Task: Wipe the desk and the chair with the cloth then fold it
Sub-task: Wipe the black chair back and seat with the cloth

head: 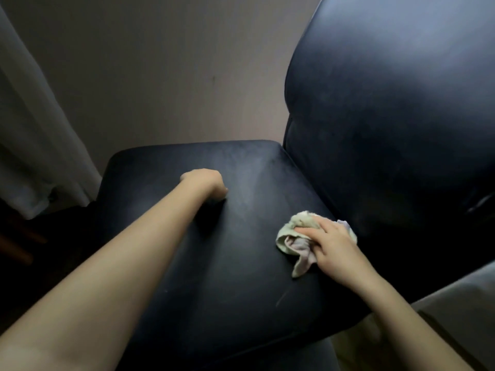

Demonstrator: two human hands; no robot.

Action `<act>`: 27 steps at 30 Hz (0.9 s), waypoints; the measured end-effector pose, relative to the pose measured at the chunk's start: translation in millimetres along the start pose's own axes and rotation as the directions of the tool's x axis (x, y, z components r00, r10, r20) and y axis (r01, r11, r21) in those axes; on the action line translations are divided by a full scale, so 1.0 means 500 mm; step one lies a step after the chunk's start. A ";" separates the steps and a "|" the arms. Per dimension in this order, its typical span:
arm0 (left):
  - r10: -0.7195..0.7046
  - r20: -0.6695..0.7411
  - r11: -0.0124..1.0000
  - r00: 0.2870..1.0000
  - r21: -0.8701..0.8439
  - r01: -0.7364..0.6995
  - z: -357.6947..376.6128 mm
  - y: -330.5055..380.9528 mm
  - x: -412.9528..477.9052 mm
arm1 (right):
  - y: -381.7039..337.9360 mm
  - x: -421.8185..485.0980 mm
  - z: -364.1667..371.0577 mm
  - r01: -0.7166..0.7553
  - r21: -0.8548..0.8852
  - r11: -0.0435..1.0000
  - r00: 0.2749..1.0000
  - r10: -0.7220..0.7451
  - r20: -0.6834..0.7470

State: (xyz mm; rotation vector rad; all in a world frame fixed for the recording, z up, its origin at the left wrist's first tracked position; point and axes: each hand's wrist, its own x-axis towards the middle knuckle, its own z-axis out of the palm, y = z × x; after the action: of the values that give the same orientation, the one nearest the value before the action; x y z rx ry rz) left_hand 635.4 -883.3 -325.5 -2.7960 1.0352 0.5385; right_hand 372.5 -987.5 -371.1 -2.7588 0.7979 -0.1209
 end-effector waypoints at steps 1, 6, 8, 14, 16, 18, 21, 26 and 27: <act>0.003 -0.003 1.000 1.000 0.020 -0.003 0.005 0.010 0.005 | 0.015 0.012 -0.006 -0.045 0.009 0.999 0.999 0.045 -0.014; -0.016 -0.019 0.998 1.000 0.059 0.017 0.005 0.037 0.024 | 0.027 0.136 -0.025 -0.129 0.068 0.989 0.992 0.129 0.014; -0.008 -0.005 0.998 1.000 0.068 0.008 0.000 0.041 0.029 | 0.024 0.201 -0.022 -0.154 0.102 0.983 0.988 0.154 0.003; 0.003 -0.024 0.995 1.000 0.100 0.000 0.005 0.030 0.044 | 0.009 0.422 -0.010 -0.262 0.043 0.964 0.965 0.262 -0.005; -0.018 -0.037 0.995 0.999 0.097 0.021 0.008 0.035 0.042 | -0.011 0.485 -0.010 -0.343 -0.039 0.938 0.939 0.342 -0.030; -0.039 -0.046 0.996 0.998 0.076 0.043 0.011 0.043 0.038 | -0.039 0.528 -0.015 -0.378 -0.086 0.922 0.926 0.376 -0.034; -0.059 -0.066 0.996 0.996 0.060 0.063 0.015 0.046 0.034 | -0.068 0.575 -0.010 -0.326 -0.107 0.939 0.945 0.323 -0.045; -0.095 -0.117 0.991 0.989 0.079 0.105 0.025 0.046 0.024 | -0.088 0.586 0.014 -0.130 -0.075 0.989 0.987 0.122 -0.107; -0.104 -0.118 0.990 0.988 0.082 0.114 0.025 0.048 0.022 | -0.085 0.580 0.011 -0.094 -0.076 0.993 0.991 0.086 -0.101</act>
State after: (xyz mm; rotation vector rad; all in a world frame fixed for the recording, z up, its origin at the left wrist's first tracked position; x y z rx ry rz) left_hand 623.9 -905.6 -340.6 -2.8123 0.8950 0.3162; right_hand 640.1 -1106.6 -363.1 -2.8047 0.9720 -0.2116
